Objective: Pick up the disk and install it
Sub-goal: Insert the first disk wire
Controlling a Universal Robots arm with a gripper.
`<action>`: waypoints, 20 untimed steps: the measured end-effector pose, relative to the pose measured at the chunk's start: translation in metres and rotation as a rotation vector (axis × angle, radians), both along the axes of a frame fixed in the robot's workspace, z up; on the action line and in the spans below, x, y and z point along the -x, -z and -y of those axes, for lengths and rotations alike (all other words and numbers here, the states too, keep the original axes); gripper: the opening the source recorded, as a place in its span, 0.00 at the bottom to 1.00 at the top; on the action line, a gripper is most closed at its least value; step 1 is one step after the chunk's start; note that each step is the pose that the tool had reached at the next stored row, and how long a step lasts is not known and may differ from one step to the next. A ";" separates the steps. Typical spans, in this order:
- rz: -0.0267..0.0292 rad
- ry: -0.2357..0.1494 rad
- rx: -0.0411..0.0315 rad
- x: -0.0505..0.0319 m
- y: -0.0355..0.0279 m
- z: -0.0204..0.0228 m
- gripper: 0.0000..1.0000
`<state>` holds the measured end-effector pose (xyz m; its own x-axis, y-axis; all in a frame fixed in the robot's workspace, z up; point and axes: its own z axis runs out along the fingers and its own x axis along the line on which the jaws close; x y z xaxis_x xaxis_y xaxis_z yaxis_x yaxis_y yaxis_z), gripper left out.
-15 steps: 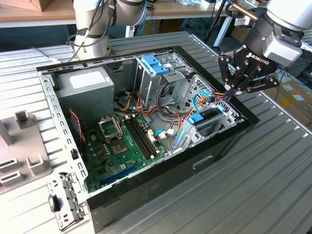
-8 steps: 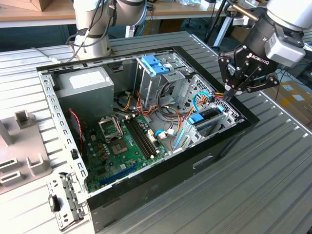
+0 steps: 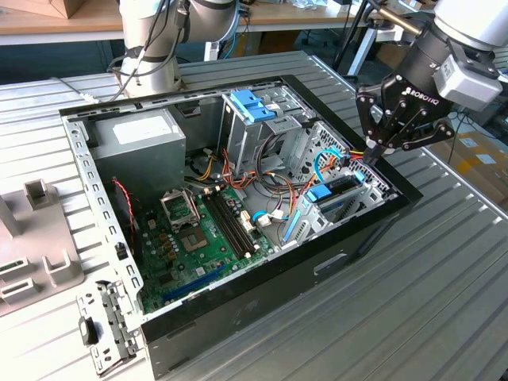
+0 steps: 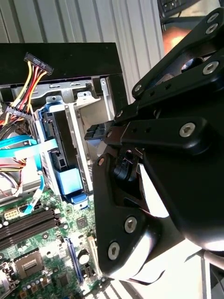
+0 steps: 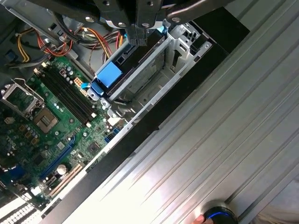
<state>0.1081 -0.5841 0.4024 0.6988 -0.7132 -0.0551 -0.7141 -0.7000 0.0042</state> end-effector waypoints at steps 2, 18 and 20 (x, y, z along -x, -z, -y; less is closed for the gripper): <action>0.0000 -0.016 0.0000 0.0000 0.0000 0.0000 0.11; 0.0000 -0.120 0.0000 0.0000 0.0002 0.0000 0.11; 0.0000 -0.121 0.0000 0.0000 0.0002 0.0000 0.17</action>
